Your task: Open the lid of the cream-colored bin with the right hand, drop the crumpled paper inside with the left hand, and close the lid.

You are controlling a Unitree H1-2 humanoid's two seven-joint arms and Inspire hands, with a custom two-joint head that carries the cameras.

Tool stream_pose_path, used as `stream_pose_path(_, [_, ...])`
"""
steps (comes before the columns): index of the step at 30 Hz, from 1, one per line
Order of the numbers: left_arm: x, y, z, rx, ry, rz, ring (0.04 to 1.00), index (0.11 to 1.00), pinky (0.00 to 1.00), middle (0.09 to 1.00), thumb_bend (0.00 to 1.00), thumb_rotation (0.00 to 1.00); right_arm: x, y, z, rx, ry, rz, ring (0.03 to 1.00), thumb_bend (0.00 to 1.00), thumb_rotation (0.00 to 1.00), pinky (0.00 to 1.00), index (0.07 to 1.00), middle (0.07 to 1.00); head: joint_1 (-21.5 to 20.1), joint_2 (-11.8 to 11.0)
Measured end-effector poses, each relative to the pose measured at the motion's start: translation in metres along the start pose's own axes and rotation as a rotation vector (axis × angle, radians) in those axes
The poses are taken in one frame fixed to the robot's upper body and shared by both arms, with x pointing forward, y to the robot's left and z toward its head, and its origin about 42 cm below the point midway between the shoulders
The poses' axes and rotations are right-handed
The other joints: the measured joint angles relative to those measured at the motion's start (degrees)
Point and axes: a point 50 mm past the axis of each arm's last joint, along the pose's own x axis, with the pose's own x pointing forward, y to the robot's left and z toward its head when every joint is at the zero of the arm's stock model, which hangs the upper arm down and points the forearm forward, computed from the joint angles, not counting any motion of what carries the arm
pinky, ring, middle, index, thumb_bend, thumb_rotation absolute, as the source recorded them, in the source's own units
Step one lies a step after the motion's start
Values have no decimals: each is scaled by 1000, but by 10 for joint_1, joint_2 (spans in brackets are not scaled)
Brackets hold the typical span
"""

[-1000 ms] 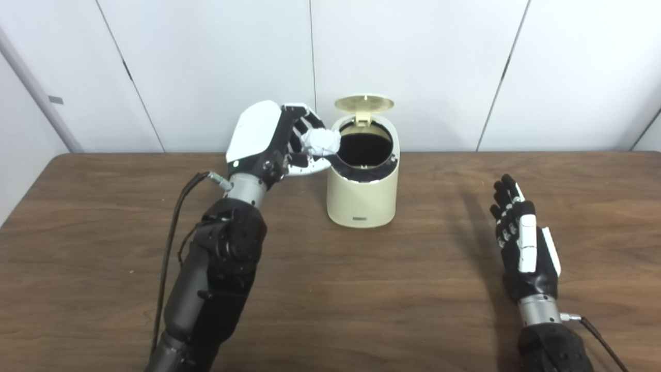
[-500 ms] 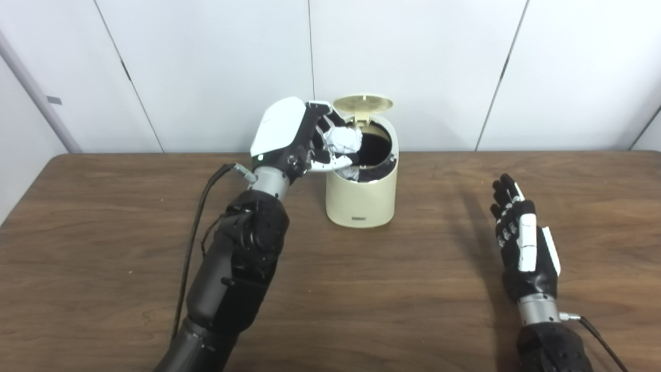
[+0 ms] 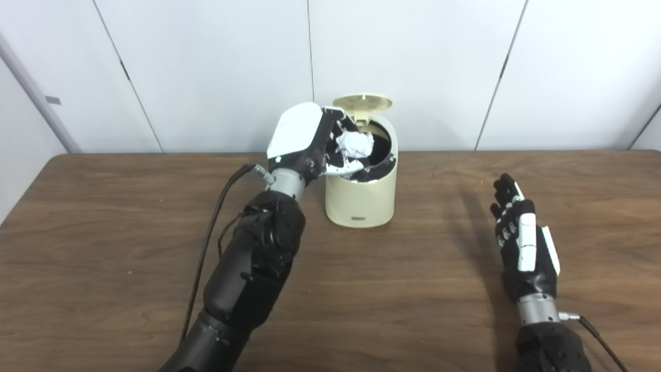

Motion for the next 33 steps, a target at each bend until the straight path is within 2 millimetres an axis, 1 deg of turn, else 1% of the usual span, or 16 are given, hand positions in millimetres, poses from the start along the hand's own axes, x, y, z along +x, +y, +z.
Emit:
stream_pose_path(3, [1,-2,1,16,0,15,401,525,309,493,471,0,0,0,0,0,0,-1,998,522,1000,1000,949,957,-1,1])
stream_pose_path(14, [3,-10,7,65,-7,48,422,499,320,528,473,0,0,0,0,0,0,-5,999,516,1000,1000,949,957,0,1])
stream_pose_path(25, [10,-17,6,77,5,75,414,524,301,533,469,0,0,0,0,1,0,-5,993,509,1000,1000,954,955,-2,-3])
stream_pose_path(28, [11,-19,6,83,0,85,415,523,300,532,469,0,0,0,0,1,0,-5,989,524,1000,1000,959,951,-3,-4])
stream_pose_path(31, [13,-21,6,92,-1,88,441,501,302,552,470,0,0,-1,0,1,-1,-5,986,531,1000,1000,958,947,-4,-5])
stream_pose_path(33, [14,-22,7,103,-6,85,476,482,331,553,473,0,-1,-1,0,1,-3,-6,984,534,1000,1000,953,943,-4,-4])
